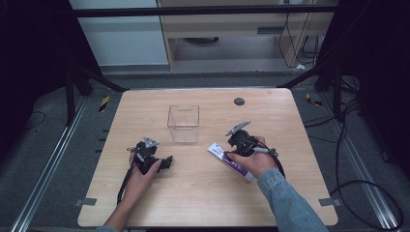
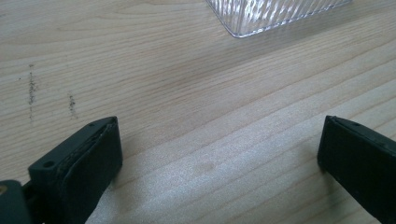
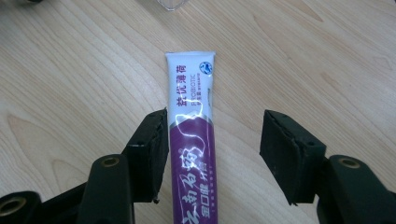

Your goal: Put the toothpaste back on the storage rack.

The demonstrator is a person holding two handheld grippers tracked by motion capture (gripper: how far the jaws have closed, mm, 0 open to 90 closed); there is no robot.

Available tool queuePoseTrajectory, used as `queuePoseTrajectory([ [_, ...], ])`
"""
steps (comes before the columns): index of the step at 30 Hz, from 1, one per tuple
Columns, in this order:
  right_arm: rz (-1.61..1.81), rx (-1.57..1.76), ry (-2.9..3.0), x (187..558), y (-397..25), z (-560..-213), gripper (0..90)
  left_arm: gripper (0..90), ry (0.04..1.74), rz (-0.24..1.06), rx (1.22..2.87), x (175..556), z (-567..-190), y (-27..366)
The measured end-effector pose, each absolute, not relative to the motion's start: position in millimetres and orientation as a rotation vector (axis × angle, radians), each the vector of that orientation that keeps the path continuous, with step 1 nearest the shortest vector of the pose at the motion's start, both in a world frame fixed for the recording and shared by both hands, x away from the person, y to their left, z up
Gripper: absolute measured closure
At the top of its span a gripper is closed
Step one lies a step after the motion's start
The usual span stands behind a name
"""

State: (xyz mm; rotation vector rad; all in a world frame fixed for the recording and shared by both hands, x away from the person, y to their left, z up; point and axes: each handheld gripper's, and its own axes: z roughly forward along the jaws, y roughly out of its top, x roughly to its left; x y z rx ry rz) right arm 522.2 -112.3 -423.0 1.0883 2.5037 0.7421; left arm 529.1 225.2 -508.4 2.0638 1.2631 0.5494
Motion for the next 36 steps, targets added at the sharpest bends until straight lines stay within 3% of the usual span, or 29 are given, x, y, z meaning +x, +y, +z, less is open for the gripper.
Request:
queuePoseTrajectory([
  [12,0.699,1.088,2.548,533.4,-102.6,-427.4,34.5,0.0,1.262,0.549,2.064,529.2,-508.4,225.2],
  [19,0.700,1.090,2.552,541.8,-102.6,-430.6,41.7,0.0,1.262,0.549,2.064,529.3,-508.3,225.2],
  [36,0.673,1.105,2.593,549.5,-92.6,-443.1,42.7,0.0,1.261,0.549,2.064,529.4,-508.4,225.2],
])
